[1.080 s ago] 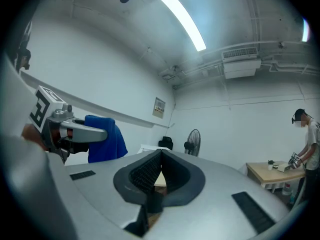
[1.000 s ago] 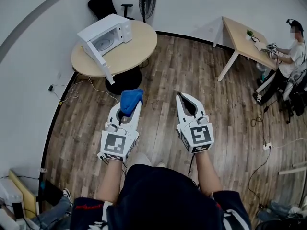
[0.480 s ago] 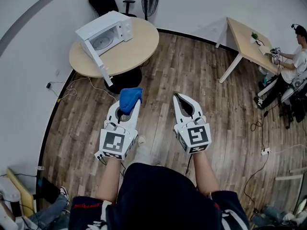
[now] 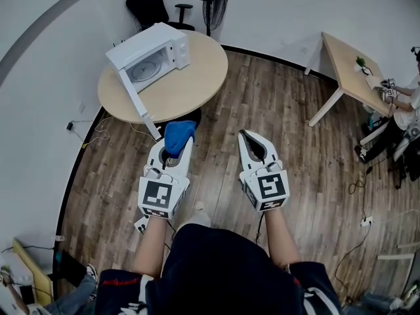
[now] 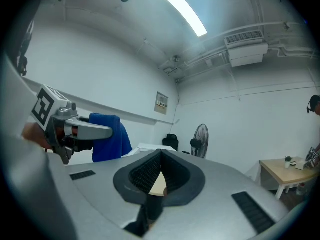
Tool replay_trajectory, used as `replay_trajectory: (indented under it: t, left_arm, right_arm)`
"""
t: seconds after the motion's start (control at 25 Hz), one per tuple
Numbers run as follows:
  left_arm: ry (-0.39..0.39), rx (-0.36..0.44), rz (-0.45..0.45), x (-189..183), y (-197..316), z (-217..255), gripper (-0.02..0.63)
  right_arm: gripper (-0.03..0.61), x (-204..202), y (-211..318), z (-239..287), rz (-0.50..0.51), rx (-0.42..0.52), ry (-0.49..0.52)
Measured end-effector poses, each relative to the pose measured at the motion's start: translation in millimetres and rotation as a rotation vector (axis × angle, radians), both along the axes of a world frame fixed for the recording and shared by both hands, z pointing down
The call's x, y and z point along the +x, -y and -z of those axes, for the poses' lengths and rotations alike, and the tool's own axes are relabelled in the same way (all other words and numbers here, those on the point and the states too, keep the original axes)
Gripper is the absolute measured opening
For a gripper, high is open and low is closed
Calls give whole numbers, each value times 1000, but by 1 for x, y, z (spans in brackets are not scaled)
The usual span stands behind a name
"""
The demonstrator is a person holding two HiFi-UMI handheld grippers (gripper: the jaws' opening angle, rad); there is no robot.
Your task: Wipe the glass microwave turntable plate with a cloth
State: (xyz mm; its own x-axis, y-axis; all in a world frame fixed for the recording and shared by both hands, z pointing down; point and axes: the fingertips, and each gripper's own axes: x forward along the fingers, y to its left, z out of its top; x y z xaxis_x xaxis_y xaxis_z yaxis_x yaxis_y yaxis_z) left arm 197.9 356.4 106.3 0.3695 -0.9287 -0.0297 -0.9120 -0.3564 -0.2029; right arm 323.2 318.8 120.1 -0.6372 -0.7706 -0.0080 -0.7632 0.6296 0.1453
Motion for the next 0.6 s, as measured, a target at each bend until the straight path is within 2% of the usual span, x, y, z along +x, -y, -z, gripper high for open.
replay_trajectory:
  t: [0.6]
  left_arm:
    - [-2, -2, -15, -88, 154, 12, 54]
  right_arm:
    - [9, -92, 153, 12, -5, -2, -13]
